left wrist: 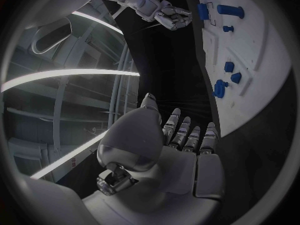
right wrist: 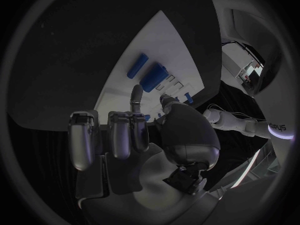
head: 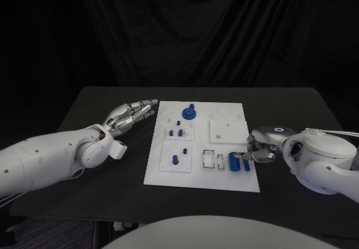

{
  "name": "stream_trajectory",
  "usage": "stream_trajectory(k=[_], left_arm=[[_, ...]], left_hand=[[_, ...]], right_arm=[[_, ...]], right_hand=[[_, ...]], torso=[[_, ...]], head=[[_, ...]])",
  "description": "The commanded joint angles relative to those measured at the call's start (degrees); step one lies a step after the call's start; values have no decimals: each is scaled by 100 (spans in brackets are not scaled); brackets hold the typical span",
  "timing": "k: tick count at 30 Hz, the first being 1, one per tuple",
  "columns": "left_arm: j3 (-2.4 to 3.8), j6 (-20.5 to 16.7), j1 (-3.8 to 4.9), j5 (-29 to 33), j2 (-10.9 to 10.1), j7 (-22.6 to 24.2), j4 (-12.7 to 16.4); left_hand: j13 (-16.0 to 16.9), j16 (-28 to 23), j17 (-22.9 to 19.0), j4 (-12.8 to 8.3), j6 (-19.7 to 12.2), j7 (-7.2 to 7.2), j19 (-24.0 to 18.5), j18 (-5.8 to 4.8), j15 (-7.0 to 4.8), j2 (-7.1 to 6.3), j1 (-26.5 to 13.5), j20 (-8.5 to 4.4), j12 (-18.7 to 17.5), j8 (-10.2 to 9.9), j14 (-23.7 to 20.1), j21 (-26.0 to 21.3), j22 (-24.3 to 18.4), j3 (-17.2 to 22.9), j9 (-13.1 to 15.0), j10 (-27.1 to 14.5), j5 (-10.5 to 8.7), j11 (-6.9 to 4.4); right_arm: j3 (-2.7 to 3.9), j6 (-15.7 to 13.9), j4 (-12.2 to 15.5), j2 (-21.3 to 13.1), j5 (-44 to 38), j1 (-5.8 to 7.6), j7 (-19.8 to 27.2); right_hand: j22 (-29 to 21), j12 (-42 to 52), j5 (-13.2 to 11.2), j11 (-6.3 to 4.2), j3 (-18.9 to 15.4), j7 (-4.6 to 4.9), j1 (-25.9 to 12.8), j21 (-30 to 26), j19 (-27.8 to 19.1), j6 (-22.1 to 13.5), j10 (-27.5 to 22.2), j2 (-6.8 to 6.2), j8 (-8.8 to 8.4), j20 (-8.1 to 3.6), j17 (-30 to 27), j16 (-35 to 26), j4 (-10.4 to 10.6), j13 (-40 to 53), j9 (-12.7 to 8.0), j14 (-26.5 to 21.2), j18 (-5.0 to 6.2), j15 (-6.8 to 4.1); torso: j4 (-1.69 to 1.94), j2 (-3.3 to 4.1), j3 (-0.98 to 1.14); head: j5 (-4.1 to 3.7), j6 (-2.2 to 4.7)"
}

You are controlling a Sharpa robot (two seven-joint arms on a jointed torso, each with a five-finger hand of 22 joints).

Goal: Assemble the parts on the task board

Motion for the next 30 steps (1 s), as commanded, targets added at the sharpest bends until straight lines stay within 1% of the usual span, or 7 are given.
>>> stream_trajectory(k=[1,5,10,13,15,19,30], left_arm=[[5,-518,-14,-465,-9,955,46],[5,-565,-18,-540,-17,1010,52],[4,-515,-31,-575,-33,982,47],[4,-473,-40,-583,-43,943,40],[4,-455,-44,-585,-45,928,34],[4,-438,-53,-588,-45,917,29],[4,-394,-67,-589,-51,884,19]], left_hand=[[-4,-25,-20,35,-24,-88,-19,3,-109,-87,-245,-120,19,-31,-44,20,-26,-136,-16,-21,-681,-89],[-7,-39,-25,24,-36,-44,-36,-17,-106,-49,-164,-132,10,-39,-65,13,-49,-73,-18,-53,-457,-86],[-12,-40,-25,31,-40,3,-35,-25,-57,-10,-135,-88,-17,-44,-65,17,-48,-46,-18,-98,-308,-59],[-13,-38,-24,27,-31,49,-26,-10,-16,29,-81,-27,-20,-44,-57,27,-43,-20,-15,-121,-59,-35],[-13,-36,-22,27,-30,62,-24,2,-8,42,-39,-6,-18,-43,-53,31,-43,-7,-15,-128,68,-35],[-13,-36,-22,27,-22,68,-20,8,-8,40,-22,1,-14,-41,-51,34,-38,-6,-14,-128,106,-36],[-14,-32,-20,30,-10,90,-10,33,-2,65,53,33,-9,-36,-43,46,-33,13,-12,-138,335,-37]], right_arm=[[2,-325,-3,16,-5,-92,-284],[2,-488,-48,64,-5,-185,-254],[1,-676,-112,121,-5,-279,-229],[1,-679,-151,147,-5,-306,-195],[1,-632,-187,170,-5,-319,-161],[1,-618,-233,205,-5,-341,-115],[0,-660,-340,331,-5,-393,-21]], right_hand=[[1508,14,6,-35,38,-41,27,18,604,7,607,22,27,-28,1472,34,-7,1506,18,587,-87,-29],[1508,14,-1,-35,39,-39,16,18,604,0,607,25,18,-29,1443,22,-2,1506,24,581,-87,-30],[1508,14,-36,-31,33,-35,-8,18,604,-10,607,20,-7,-28,1427,15,2,1506,25,578,-87,-28],[1508,14,-80,-33,18,-36,-42,18,604,11,607,-4,-24,-28,1416,11,1,1506,29,576,-87,-27],[1508,14,-202,-37,21,-43,6,18,604,53,607,-80,-63,-33,1420,13,-9,1506,39,577,-87,-35],[1508,14,-564,-37,16,-43,-19,18,604,103,607,-130,-119,-34,1413,11,6,1506,49,576,-87,-35],[1508,14,-901,-41,-11,-48,-189,18,604,173,607,-243,-188,-37,1354,-12,22,1506,63,564,-87,-40]], torso=[[-4,-3,3],[2,-7,0],[-1,-4,3],[1,-8,2],[1,-7,-1],[5,-6,-6],[6,-4,-3]], head=[[-5,-1],[-33,-1],[-29,-1],[-29,-1],[-29,-1],[-41,-1],[-39,-1]])
